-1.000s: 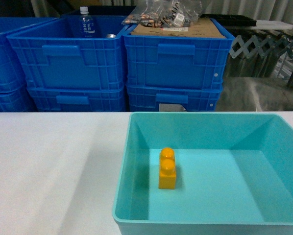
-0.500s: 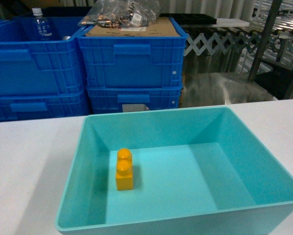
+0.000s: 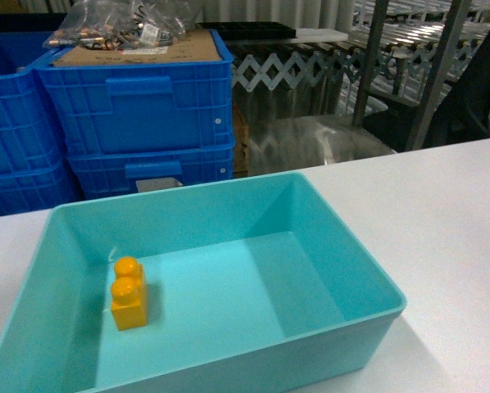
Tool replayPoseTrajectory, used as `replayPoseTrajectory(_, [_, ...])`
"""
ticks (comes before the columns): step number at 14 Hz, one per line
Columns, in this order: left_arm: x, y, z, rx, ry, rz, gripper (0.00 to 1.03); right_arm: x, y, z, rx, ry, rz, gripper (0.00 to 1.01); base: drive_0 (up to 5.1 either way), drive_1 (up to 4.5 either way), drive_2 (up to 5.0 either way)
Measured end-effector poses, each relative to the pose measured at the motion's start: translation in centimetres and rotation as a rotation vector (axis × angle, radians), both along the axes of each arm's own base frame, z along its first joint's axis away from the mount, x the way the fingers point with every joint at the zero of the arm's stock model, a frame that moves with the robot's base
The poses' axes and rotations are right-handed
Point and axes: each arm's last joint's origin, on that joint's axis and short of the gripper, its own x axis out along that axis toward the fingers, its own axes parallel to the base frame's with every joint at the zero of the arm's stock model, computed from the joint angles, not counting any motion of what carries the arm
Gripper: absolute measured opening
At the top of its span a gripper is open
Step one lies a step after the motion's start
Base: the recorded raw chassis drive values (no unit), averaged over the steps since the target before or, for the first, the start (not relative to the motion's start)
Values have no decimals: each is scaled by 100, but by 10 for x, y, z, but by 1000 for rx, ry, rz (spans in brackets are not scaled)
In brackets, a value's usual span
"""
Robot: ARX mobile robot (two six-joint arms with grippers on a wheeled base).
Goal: Pick red block from blue box to shelf
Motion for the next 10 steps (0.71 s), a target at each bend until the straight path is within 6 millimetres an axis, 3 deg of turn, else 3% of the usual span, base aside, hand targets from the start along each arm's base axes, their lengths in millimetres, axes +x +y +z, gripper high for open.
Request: replayPoseTrajectory(10, [0,0,0,0,0,0,98,0,0,0,0,0,0,28,-163,-163,-163])
